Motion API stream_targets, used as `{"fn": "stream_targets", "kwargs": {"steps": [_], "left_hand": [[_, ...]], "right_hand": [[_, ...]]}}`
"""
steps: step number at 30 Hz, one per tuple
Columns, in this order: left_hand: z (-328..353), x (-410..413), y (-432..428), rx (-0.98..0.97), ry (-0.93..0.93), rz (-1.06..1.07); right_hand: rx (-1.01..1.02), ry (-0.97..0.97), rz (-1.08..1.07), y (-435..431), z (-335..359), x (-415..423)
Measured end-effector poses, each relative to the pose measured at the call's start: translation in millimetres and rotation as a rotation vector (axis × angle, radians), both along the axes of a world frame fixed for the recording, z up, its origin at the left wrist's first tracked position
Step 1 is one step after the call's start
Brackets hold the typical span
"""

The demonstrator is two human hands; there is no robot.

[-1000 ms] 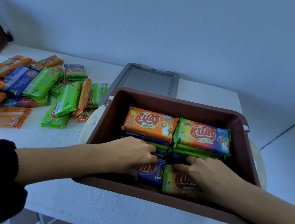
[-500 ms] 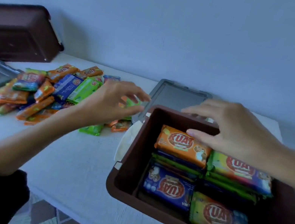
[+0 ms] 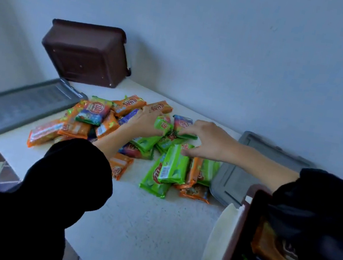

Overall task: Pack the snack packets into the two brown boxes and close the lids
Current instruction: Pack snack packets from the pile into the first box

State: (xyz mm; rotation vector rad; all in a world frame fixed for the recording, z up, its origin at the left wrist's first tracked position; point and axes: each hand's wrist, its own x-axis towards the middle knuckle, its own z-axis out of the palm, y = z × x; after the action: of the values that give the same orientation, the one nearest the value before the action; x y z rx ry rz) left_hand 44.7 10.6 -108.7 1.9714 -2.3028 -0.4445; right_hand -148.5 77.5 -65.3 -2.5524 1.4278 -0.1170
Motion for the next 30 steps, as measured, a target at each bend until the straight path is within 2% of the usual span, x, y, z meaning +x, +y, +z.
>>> {"fn": "stream_targets", "kwargs": {"steps": [3,8,10,13,15,21,23,26,28,30], "left_hand": [[-17,-2,-9,0.014,0.008,0.028],[-30,-5,-8,-0.076,-0.105,0.018],[-31,-4,-7,-0.104,-0.084,0.025],[-32,-3,-3,-0.112,0.056,0.023],[-30,-2,2,-0.104,0.113,0.013],[-19,22,28,-0.067,0.044,0.049],[-24,33,38,-0.06,-0.009,0.083],[-29,41,53,-0.085,-0.027,0.106],[-30,41,60,-0.12,-0.018,0.109],[-31,40,62,-0.143,-0.027,0.098]], "right_hand": [[0.096,0.059,0.032,-20,-21,14],[0.187,0.122,0.041,-32,-43,19],[0.2,0.156,0.052,-30,-49,22],[0.227,0.233,0.099,-28,-54,25],[0.287,0.195,0.144,-29,-50,23],[0.513,0.176,0.337,-20,-36,34],[0.408,0.123,0.295,-12,-39,42],[0.11,0.143,0.094,9,-44,50],[0.058,0.218,0.041,22,-48,54],[0.092,0.262,0.02,30,-50,58]]}}
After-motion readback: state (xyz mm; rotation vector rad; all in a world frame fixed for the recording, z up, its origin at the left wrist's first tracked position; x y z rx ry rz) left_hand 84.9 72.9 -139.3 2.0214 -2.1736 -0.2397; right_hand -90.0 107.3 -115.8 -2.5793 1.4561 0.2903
